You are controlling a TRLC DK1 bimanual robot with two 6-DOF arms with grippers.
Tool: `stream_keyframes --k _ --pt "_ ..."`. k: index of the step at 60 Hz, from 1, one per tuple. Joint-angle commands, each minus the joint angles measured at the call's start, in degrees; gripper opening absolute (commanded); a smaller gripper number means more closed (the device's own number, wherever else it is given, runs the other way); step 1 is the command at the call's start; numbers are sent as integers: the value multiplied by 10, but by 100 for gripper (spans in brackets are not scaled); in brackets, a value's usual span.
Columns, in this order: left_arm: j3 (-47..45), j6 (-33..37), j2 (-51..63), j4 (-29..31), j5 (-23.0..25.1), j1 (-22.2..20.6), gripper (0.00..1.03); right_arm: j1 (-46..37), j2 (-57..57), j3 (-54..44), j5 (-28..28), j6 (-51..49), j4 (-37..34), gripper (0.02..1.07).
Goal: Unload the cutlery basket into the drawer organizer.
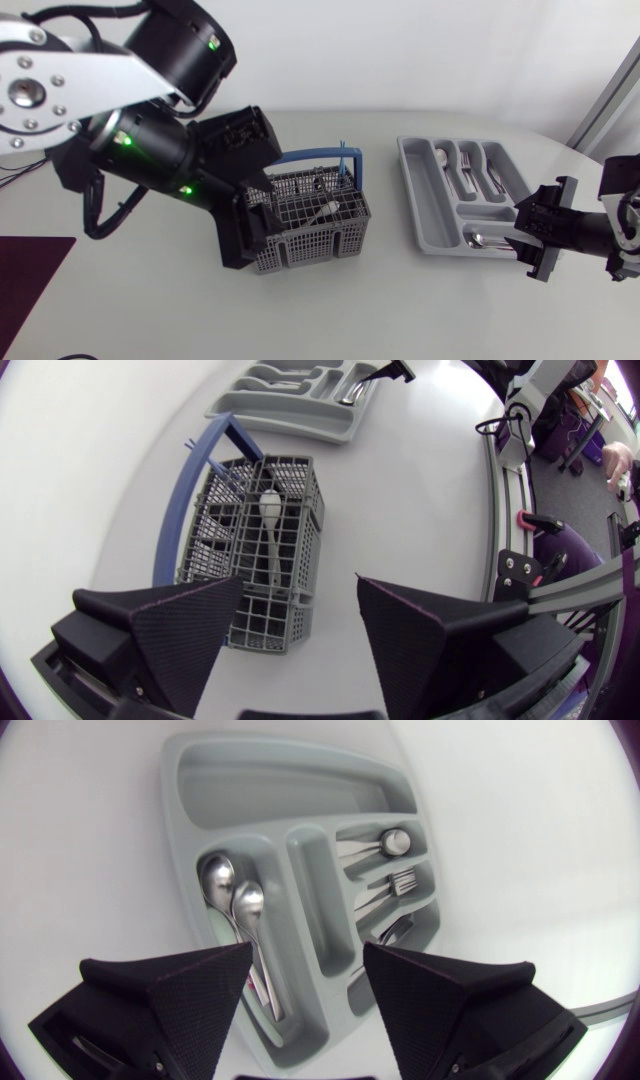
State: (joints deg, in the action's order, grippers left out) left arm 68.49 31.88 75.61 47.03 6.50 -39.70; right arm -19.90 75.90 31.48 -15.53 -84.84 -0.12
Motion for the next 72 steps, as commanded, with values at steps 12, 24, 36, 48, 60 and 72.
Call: stream_keyframes --k 12,24,36,48,60,72 --pt "-53 -51 21 -54 -3 17 85 70 -131 12 -73 160 -133 88" --pt "-38 -129 46 -74 -12 16 59 120 -167 9 -78 218 -163 88" --pt "-18 -175 94 -90 -68 16 55 167 -198 6 -78 260 -188 88" --pt "-7 -221 129 -106 -102 11 55 181 -212 -2 -78 269 -194 88" --pt "5 -270 148 -106 -105 11 55 184 -212 -8 -78 270 -195 88" --pt "13 -313 176 -102 -103 16 55 193 -220 -13 -78 274 -203 88"
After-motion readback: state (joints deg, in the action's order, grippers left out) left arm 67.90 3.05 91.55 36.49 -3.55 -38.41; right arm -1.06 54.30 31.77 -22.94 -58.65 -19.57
